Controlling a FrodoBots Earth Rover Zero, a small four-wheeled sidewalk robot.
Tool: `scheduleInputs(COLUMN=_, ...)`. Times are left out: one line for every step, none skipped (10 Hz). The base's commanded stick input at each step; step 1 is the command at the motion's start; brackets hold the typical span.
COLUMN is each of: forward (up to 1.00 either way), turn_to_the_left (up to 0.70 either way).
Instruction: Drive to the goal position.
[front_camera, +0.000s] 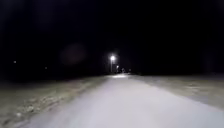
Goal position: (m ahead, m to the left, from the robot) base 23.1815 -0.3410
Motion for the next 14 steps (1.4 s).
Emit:
scheduleInputs(forward=1.0, turn_to_the_left=0.0)
scheduleInputs(forward=1.0, turn_to_the_left=0.0)
scheduleInputs(forward=1.0, turn_to_the_left=0.0)
scheduleInputs(forward=1.0, turn_to_the_left=0.0)
scheduleInputs(forward=1.0, turn_to_the_left=0.0)
scheduleInputs(forward=1.0, turn_to_the_left=0.0)
scheduleInputs(forward=1.0, turn_to_the_left=0.0)
scheduleInputs(forward=1.0, turn_to_the_left=0.0)
scheduleInputs(forward=1.0, turn_to_the_left=0.0)
scheduleInputs(forward=1.0, turn_to_the_left=0.0)
scheduleInputs(forward=1.0, turn_to_the_left=0.0)
scheduleInputs(forward=1.0, turn_to_the_left=0.0)
scheduleInputs(forward=1.0, turn_to_the_left=0.0)
scheduleInputs(forward=1.0, turn_to_the_left=0.0)
